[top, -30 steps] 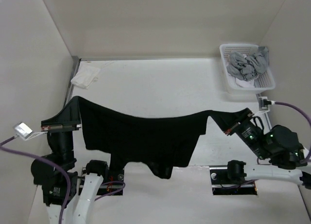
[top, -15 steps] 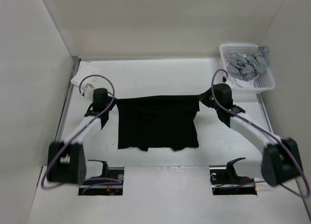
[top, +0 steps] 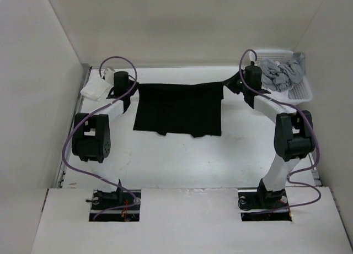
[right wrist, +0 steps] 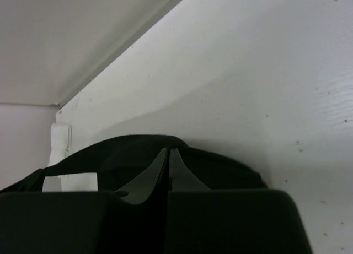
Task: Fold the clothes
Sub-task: Fold the tank top
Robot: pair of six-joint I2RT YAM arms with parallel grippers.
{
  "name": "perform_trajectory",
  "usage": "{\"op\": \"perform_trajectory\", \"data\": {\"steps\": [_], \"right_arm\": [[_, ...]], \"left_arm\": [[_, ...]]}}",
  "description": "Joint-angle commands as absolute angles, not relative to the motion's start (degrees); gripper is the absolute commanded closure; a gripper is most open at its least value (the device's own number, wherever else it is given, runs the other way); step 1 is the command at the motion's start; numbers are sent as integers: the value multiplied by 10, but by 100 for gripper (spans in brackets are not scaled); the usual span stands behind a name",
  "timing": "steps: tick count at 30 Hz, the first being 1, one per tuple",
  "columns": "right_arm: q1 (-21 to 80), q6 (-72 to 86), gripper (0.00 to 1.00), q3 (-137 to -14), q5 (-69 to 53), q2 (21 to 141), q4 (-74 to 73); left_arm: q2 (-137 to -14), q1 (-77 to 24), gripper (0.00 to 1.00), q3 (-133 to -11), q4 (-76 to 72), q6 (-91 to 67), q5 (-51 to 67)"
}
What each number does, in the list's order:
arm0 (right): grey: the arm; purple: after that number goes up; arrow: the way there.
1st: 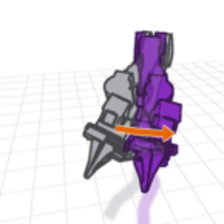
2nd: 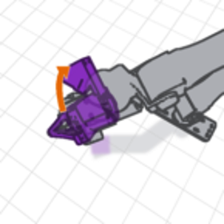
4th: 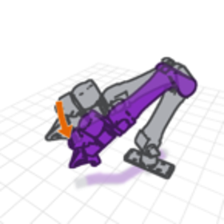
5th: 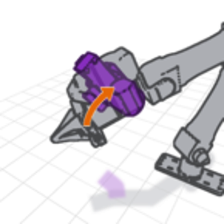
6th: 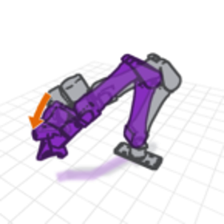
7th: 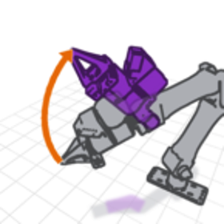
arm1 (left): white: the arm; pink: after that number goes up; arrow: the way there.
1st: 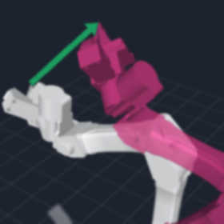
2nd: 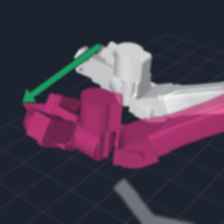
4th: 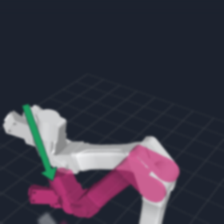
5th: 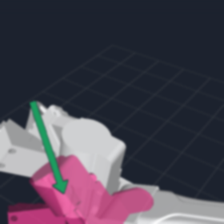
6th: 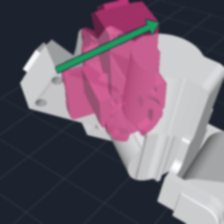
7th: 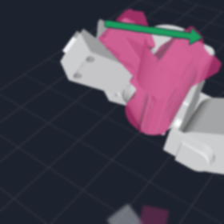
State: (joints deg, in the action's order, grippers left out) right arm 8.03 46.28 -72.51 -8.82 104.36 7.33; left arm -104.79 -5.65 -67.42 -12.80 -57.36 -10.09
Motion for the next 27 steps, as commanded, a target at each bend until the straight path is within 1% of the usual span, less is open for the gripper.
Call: {"op": "perform_trajectory", "data": {"steps": [1, 7, 18, 22, 27], "right_arm": [[73, 457, 99, -686, -106, 1001, 109], [68, 469, 99, -550, -106, 912, 161], [72, 492, 99, -344, -92, 799, 230], [90, 504, 100, -295, -80, 790, 236], [107, 528, 100, -247, -66, 788, 240]], "left_arm": [[-987, -51, 100, -619, -165, -570, -103], [-911, -31, 100, -471, -241, -602, -89], [-765, -8, 100, -299, -276, -626, -22], [-716, 1, 100, -238, -271, -610, -10], [-688, 5, 100, -167, -270, -604, 0]]}}
